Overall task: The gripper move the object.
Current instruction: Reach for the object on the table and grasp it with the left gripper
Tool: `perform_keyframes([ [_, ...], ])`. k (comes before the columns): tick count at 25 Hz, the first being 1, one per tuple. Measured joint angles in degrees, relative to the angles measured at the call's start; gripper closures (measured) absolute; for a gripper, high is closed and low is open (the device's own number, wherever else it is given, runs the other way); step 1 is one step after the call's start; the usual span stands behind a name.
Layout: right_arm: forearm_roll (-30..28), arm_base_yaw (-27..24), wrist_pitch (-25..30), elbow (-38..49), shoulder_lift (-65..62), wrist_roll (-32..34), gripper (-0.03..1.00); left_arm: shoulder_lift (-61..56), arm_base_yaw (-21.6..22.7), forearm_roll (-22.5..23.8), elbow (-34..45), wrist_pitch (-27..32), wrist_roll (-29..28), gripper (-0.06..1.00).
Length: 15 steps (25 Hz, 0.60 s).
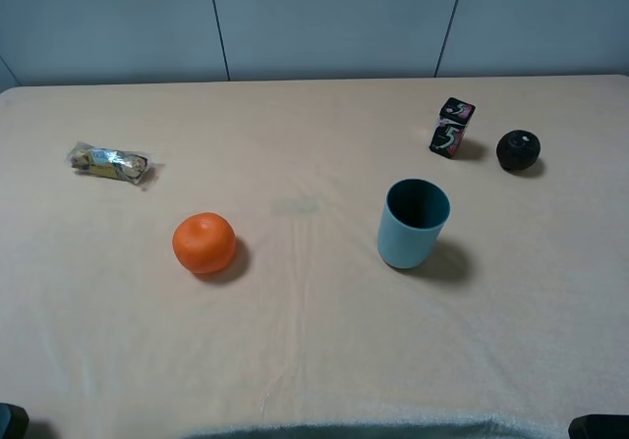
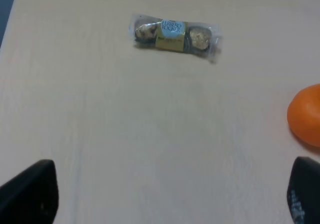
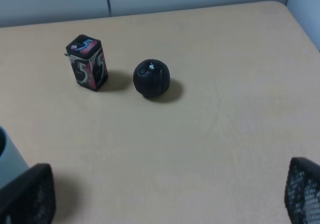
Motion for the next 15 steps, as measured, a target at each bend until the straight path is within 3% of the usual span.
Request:
perform_keyframes([
  [15, 0.00, 0.00, 0.00, 0.00, 0.00, 0.00, 0.27, 0.00, 0.00, 0.00, 0.00, 0.00, 0.00, 0.02],
])
